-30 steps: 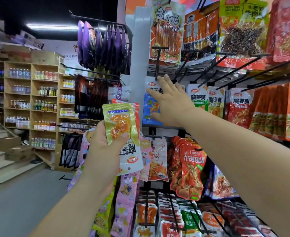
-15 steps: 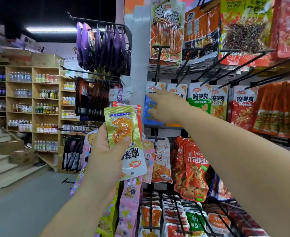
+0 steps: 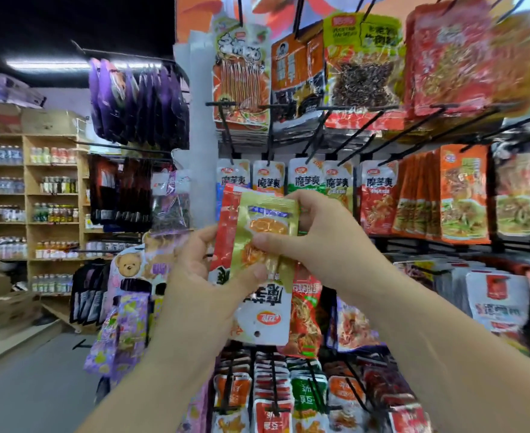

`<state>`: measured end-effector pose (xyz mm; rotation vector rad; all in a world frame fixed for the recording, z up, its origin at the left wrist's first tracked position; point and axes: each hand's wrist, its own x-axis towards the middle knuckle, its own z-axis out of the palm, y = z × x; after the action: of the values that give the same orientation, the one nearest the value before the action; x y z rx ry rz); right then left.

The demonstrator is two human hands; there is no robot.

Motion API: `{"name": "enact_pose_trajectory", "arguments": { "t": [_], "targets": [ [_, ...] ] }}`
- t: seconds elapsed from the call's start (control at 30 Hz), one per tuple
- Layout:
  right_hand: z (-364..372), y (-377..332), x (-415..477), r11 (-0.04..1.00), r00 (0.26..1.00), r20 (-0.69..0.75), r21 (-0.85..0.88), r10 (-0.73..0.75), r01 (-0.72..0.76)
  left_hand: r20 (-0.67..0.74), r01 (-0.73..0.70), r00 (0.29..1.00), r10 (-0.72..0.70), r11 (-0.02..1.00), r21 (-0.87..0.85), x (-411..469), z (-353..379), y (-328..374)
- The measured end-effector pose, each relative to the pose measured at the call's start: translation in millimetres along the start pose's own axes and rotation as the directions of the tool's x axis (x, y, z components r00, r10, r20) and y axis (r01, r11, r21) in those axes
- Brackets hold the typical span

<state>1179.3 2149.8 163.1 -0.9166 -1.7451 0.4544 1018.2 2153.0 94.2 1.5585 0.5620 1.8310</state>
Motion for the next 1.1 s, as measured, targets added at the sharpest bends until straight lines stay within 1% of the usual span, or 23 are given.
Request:
{"name": "enact_pose_trajectory", "arguments": {
  "t": [0.03, 0.07, 0.1, 0.13, 0.17, 0.2, 0.3, 0.37, 0.43, 0.5, 0.57, 0.63, 0.67, 0.77, 0.83, 0.97, 1.03, 1.1],
  "targets": [
    [-10.0, 5.6, -3.4, 1.000, 0.999, -0.046, -0.021, 0.013, -0.014, -0.007, 0.014, 1.000, -0.014, 1.000, 0.011, -2.5, 7.8, -3.4],
    [-19.8, 11.3, -7.5, 0.999, 0.995, -0.094, -0.001, 0.035, -0.035, -0.014, 0.024, 1.000, -0.024, 0.999, 0.029, -5.3, 15.6, -7.4],
    [-28.9, 18.3, -10.5, 0.996, 0.989, -0.132, 0.078, 0.064, -0.054, -0.025, 0.030, 0.999, -0.029, 0.999, 0.045, -8.2, 24.0, -12.0],
    [-37.5, 24.1, -14.0, 0.976, 0.981, -0.163, 0.207, 0.104, -0.069, -0.039, 0.034, 0.999, -0.031, 0.998, 0.058, -11.4, 32.0, -16.7],
    [-45.1, 30.1, -17.2, 0.937, 0.974, -0.179, 0.340, 0.142, -0.074, -0.058, 0.038, 0.998, -0.034, 0.997, 0.067, -14.5, 40.3, -22.0],
    [-51.3, 35.3, -21.1, 0.899, 0.966, -0.195, 0.433, 0.169, -0.070, -0.072, 0.044, 0.997, -0.039, 0.997, 0.068, -17.8, 48.1, -27.6],
    [-61.1, 56.4, -31.7, 0.820, 0.958, -0.200, 0.570, 0.208, -0.059, -0.110, 0.075, 0.991, -0.069, 0.996, 0.048, -26.1, 70.0, -37.2],
    [-64.4, 68.0, -40.1, 0.797, 0.958, -0.165, 0.597, 0.235, -0.093, -0.143, 0.080, 0.987, -0.071, 0.995, 0.056, -30.0, 77.2, -38.8],
    [-69.9, 77.6, -47.8, 0.852, 0.958, -0.149, 0.505, 0.246, -0.140, -0.195, 0.088, 0.978, -0.079, 0.995, 0.039, -32.7, 75.4, -40.6],
    [-77.0, 84.9, -52.1, 0.936, 0.967, -0.145, 0.316, 0.208, -0.154, -0.247, 0.106, 0.965, -0.090, 0.993, 0.055, -34.8, 67.9, -37.6],
    [-80.3, 86.0, -54.8, 0.988, 0.985, -0.095, 0.080, 0.143, -0.135, -0.219, 0.116, 0.972, -0.084, 0.984, 0.138, -35.6, 61.0, -31.7],
    [-80.8, 82.7, -56.6, 0.987, 0.996, -0.061, -0.142, 0.064, -0.072, -0.147, 0.122, 0.985, -0.094, 0.975, 0.188, -36.0, 58.9, -23.0],
    [-81.5, 79.0, -57.4, 0.974, 0.998, -0.058, -0.222, 0.021, -0.034, -0.122, 0.124, 0.987, -0.100, 0.971, 0.204, -36.0, 57.2, -19.4],
    [-83.1, 64.5, -61.9, 0.915, 0.997, -0.057, -0.403, -0.054, 0.026, -0.068, 0.122, 0.992, -0.109, 0.970, 0.210, -36.8, 47.4, -12.4],
    [-79.6, 54.5, -64.7, 0.880, 0.997, -0.037, -0.474, -0.070, 0.044, -0.040, 0.113, 0.993, -0.107, 0.976, 0.187, -38.3, 40.6, -7.0],
    [-61.1, 37.8, -68.4, 0.847, 0.994, 0.076, -0.520, -0.078, 0.106, 0.020, 0.098, 0.995, -0.101, 0.987, 0.130, -37.3, 36.6, -6.8],
    [-57.7, 31.1, -69.3, 0.828, 0.991, 0.088, -0.545, -0.099, 0.131, 0.030, 0.085, 0.996, -0.088, 0.991, 0.107, -33.9, 39.8, -9.8],
    [-61.9, 25.2, -69.6, 0.840, 0.993, 0.075, -0.529, -0.096, 0.121, 0.004, 0.068, 0.998, -0.068, 0.995, 0.078, -29.1, 45.3, -11.8]
  ]
}}
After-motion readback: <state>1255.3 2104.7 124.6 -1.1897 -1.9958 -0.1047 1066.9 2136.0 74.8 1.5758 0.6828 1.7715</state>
